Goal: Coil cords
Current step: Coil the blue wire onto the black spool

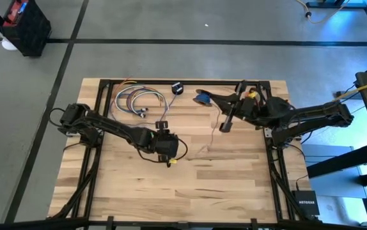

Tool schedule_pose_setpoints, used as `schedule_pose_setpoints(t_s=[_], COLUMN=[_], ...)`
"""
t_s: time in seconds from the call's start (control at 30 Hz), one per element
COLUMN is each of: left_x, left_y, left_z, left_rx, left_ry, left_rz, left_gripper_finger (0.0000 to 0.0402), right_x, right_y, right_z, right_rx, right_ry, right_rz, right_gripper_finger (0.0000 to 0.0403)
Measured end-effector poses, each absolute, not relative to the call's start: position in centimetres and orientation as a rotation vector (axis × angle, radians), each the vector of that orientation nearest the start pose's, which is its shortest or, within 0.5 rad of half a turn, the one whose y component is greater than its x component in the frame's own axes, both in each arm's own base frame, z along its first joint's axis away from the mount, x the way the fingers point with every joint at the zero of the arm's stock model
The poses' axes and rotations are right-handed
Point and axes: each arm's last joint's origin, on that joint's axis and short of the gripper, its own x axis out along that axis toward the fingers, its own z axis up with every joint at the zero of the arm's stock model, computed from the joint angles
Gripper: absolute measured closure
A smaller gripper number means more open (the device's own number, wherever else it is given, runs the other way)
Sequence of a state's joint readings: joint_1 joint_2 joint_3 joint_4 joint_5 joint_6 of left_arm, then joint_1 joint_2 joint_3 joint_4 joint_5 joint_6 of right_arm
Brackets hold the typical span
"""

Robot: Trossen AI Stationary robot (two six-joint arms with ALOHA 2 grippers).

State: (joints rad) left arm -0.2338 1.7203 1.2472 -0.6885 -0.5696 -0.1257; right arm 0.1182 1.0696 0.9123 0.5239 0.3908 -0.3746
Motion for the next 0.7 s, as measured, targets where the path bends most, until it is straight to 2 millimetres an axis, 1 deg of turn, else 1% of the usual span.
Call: schedule_pose_setpoints(t_s=[0.07, 0.13, 0.2, 0.3, 0.43, 0.57, 0.63, 0.7], left_x=[33.5, 33.8, 34.5, 35.9, 37.6, 38.7, 39.0, 39.1], left_y=[-7.0, -7.7, -8.5, -9.0, -8.4, -6.9, -6.0, -5.4], left_z=[22.2, 22.5, 23.0, 24.2, 26.0, 27.5, 27.9, 27.6], left_rx=[0.350, 0.376, 0.403, 0.419, 0.402, 0.353, 0.323, 0.291], left_ry=[1.033, 0.976, 0.881, 0.716, 0.519, 0.353, 0.311, 0.287], left_rz=[0.358, 0.351, 0.327, 0.283, 0.210, 0.211, 0.221, 0.207], left_gripper_finger=[0.0240, 0.0240, 0.0240, 0.0240, 0.0240, 0.0240, 0.0240, 0.0240], right_x=[22.7, 22.7, 22.7, 22.8, 22.9, 23.0, 23.0, 23.1], right_y=[1.6, 1.6, 1.6, 1.6, 1.6, 1.6, 1.6, 1.6], right_z=[39.1, 39.0, 38.8, 38.6, 38.1, 37.8, 37.6, 37.2], right_rx=[-0.276, -0.276, -0.283, -0.289, -0.301, -0.306, -0.315, -0.325], right_ry=[-0.289, -0.274, -0.247, -0.226, -0.168, -0.143, -0.115, -0.079], right_rz=[-0.330, -0.327, -0.322, -0.319, -0.320, -0.320, -0.315, -0.309], right_gripper_finger=[0.0400, 0.0400, 0.0400, 0.0400, 0.0400, 0.0400, 0.0400, 0.0400])
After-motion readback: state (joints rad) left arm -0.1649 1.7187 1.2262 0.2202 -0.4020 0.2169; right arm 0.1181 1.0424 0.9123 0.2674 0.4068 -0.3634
